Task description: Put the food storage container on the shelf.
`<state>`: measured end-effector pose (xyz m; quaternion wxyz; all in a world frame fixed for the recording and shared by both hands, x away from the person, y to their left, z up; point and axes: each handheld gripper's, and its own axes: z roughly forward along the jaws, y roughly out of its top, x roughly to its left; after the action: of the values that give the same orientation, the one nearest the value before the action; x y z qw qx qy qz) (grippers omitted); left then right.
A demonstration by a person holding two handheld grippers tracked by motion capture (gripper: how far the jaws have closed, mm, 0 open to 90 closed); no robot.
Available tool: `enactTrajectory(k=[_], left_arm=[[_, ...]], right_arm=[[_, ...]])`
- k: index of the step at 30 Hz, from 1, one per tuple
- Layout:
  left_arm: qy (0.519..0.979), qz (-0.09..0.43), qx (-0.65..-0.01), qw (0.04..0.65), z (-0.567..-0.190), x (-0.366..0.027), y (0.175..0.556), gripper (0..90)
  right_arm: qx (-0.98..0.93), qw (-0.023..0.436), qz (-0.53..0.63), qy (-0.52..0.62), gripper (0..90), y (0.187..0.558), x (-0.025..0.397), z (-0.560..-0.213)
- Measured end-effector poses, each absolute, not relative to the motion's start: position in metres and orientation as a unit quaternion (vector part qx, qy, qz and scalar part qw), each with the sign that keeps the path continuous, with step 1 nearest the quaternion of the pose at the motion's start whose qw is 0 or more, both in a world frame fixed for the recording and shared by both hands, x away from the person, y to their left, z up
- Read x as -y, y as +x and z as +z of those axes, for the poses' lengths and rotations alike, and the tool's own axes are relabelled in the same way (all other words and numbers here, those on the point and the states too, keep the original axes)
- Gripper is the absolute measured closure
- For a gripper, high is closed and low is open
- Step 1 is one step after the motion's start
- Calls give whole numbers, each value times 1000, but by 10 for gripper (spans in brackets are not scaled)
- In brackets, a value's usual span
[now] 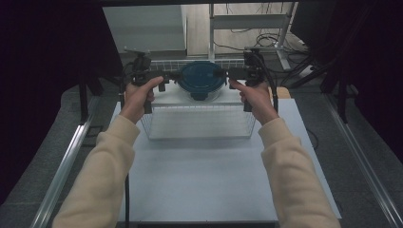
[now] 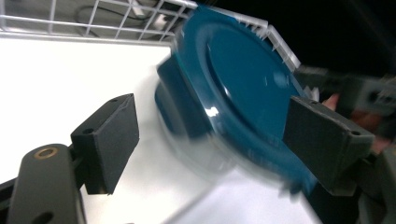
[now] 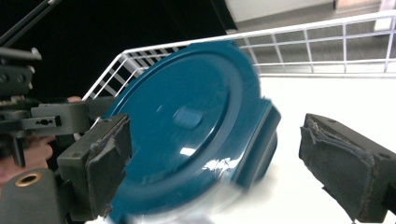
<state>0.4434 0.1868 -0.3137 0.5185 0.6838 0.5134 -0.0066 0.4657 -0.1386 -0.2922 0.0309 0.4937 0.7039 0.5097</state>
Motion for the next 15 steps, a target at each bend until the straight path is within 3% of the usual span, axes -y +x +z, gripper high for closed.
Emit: enactTrajectory(k=[2,15], left_arm=[[704,31,-499,504,-310,-186,427,180],[741,68,-443,501,-338,-193,339,213]], right_arm=[[-716,35,506,479,105,456,143,-294],[-768,83,485,410,151,389,173,-318]])
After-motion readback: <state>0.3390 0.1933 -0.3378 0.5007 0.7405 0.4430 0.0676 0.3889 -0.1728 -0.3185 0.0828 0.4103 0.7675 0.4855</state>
